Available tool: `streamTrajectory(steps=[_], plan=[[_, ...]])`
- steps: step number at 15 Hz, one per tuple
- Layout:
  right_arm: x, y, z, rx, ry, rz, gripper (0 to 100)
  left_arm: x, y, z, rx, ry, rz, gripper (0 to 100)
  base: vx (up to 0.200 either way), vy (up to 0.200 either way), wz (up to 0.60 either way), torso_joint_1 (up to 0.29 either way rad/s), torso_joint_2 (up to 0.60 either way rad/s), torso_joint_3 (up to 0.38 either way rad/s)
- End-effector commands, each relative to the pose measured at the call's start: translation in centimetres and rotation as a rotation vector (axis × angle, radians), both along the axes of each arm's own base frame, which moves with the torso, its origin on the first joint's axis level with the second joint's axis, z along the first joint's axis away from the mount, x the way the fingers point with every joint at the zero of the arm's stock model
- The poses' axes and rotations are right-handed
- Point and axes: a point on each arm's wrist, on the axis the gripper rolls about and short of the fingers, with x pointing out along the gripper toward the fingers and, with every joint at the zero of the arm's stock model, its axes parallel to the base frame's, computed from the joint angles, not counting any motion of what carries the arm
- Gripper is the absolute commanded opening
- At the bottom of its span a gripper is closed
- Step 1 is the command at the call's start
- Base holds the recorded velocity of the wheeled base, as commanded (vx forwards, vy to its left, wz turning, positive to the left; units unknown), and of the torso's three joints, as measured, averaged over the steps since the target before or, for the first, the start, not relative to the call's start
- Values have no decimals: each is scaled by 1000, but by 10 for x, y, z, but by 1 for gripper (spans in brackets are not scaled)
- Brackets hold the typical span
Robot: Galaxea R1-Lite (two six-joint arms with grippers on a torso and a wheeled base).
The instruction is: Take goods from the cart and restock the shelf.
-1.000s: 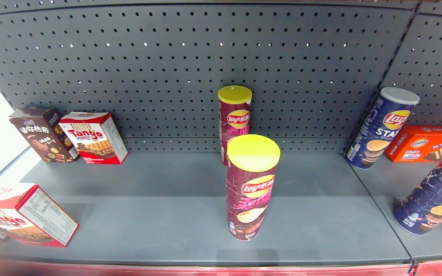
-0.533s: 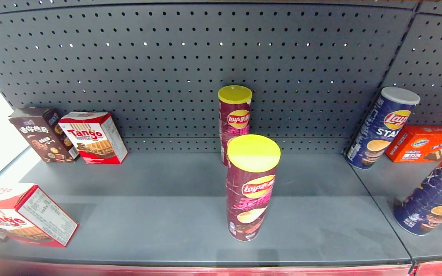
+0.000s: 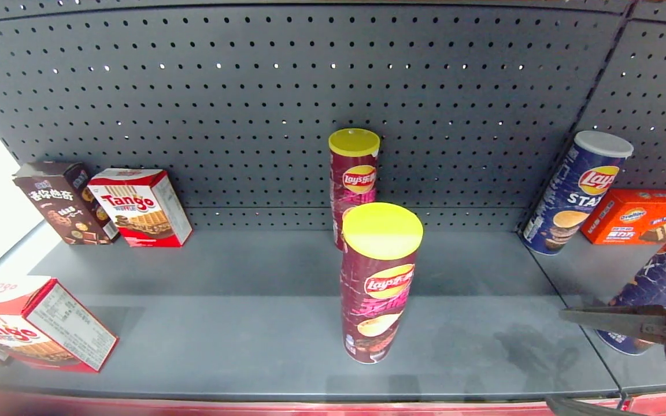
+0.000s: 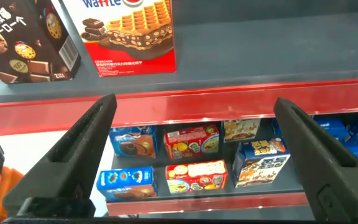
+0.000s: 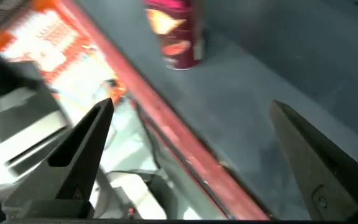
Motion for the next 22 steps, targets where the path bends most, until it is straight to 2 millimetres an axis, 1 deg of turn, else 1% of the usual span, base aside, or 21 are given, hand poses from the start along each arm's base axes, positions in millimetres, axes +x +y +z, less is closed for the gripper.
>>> streamTrajectory(steps=[1,4,7,8,10,11,12,13,15,16,18,22], plan=[[21,19,-8,-62,45,-33,100,0,0,0,0,3,1,100,0,0,0,0,0,0],[35,34,-9,-97,59,-52,100,0,0,0,0,3,0,100,0,0,0,0,0,0],[51,47,-14,-129,90,-63,100,0,0,0,2,4,4,100,0,0,0,0,0,0],[51,47,-14,-129,90,-63,100,0,0,0,2,4,4,100,0,0,0,0,0,0],[65,59,-19,-155,117,-72,100,0,0,0,0,4,4,100,0,0,0,0,0,0],[73,65,-19,-166,116,-90,100,0,0,0,0,3,4,100,0,0,0,0,0,0],[76,67,-20,-170,118,-94,100,0,0,0,0,3,4,100,0,0,0,0,0,0],[85,75,-19,-172,118,-96,100,0,0,0,0,4,3,100,0,0,0,0,0,0],[93,80,-22,-183,125,-107,100,0,0,0,0,4,3,100,0,0,0,0,0,0],[102,82,-24,-195,130,-139,100,0,0,0,0,4,3,100,0,0,0,0,0,0],[111,85,-24,-194,130,-152,100,0,0,0,0,4,3,100,0,0,0,0,0,0],[118,85,-28,-202,141,-172,100,0,0,0,-7,5,3,100,0,0,0,0,0,0]])
